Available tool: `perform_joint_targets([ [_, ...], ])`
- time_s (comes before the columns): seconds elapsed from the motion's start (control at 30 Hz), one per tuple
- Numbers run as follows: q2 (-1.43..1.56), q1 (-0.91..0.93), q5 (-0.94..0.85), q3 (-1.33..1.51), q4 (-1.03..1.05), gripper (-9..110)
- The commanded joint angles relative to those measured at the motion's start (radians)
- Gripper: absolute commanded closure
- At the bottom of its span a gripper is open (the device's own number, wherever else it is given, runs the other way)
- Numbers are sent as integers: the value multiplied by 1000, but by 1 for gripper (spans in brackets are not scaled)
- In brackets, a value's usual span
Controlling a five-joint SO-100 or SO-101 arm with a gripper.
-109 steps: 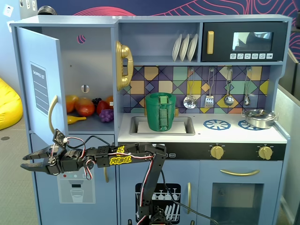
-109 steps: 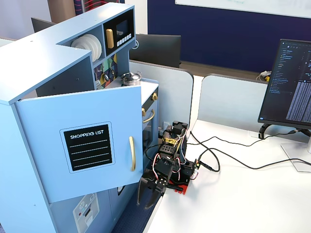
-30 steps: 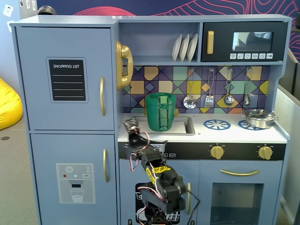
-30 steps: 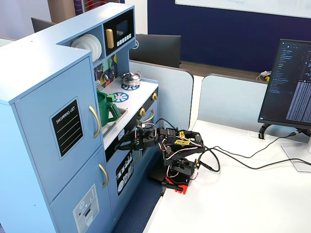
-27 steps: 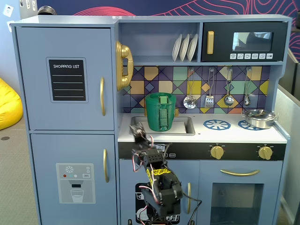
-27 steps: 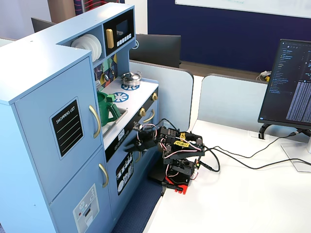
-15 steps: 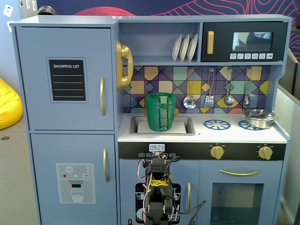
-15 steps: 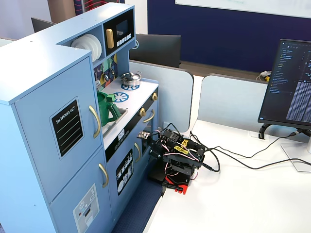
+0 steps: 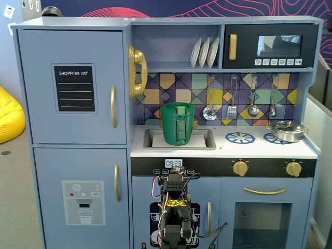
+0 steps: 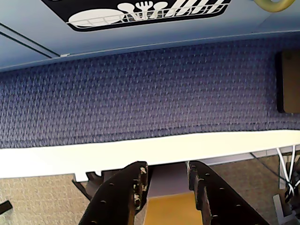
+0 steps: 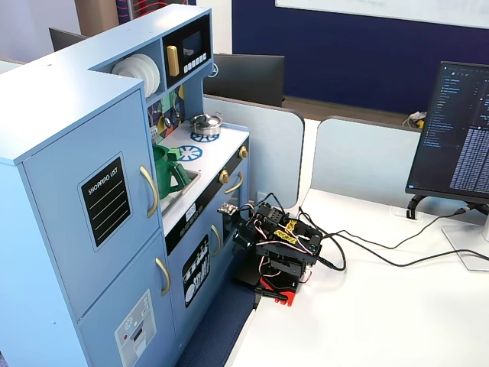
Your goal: Close the left cabinet door
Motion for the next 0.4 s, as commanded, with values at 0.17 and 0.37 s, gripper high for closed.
perform_joint_targets([
  [0.17, 0, 6, 37, 67, 107, 98],
  [0.37, 0, 6, 37, 67, 107, 96],
])
